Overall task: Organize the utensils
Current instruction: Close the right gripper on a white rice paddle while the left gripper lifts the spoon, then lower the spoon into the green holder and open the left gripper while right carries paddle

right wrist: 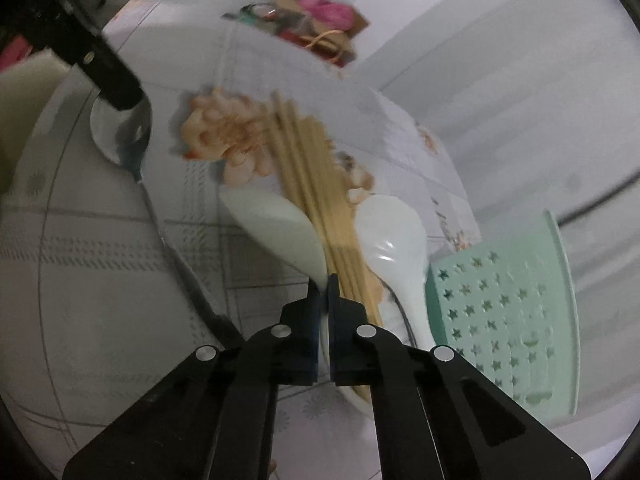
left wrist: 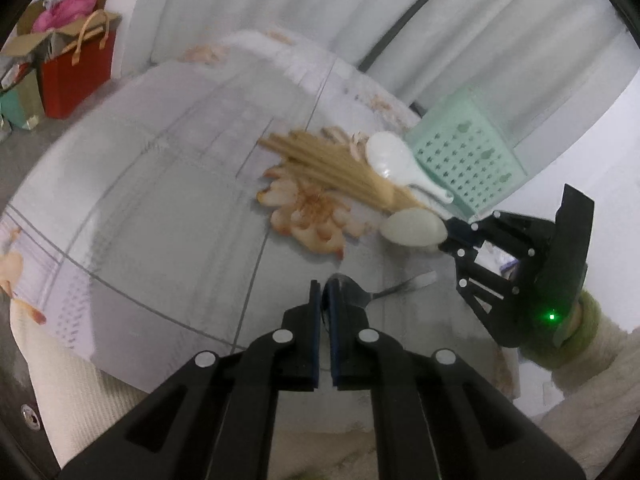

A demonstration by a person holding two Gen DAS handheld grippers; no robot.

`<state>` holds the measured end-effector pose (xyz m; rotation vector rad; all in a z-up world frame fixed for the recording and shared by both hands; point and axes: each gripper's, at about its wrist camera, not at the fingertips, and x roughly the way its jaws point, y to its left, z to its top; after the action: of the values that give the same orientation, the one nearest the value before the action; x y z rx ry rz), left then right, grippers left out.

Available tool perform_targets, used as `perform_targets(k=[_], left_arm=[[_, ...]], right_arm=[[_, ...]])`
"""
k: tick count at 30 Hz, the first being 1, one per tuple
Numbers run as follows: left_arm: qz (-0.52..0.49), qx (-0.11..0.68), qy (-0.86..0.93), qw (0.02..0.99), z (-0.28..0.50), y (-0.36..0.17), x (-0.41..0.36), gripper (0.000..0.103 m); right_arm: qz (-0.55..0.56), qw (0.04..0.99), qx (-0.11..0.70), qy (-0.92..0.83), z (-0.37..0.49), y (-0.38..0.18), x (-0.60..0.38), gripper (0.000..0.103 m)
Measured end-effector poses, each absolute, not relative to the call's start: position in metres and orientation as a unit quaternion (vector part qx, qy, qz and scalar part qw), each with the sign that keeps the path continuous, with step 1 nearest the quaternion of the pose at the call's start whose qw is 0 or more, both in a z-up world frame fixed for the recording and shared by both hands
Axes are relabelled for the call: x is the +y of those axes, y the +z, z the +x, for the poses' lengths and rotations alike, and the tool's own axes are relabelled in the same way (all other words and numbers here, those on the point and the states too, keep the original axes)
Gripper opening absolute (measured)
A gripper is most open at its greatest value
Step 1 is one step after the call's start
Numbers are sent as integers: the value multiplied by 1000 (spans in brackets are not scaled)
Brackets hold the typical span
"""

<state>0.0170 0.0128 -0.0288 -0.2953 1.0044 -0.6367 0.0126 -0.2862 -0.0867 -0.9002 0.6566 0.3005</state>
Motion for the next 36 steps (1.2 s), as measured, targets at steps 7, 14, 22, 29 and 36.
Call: perform_targets(k=[7, 14, 22, 29, 36], left_arm=[[-130, 410, -297, 852, 9, 16, 10, 2], [-130, 341, -327, 872, 13, 80, 0, 2], [-103, 247, -358, 895, 50, 162, -37, 2], [-7, 244, -353, 903, 94, 186, -106, 2], [101, 268, -333, 898, 116, 176, -164, 2]], right_arm=[[-245, 915, 298, 120, 12, -40, -322, 2], [-93, 962, 244, 84, -9, 9, -386, 2], [1, 979, 195, 58, -30, 31, -446, 2], [28, 984, 170, 42, -40, 32, -467, 2], [53, 984, 169, 33, -46, 39, -476, 2]])
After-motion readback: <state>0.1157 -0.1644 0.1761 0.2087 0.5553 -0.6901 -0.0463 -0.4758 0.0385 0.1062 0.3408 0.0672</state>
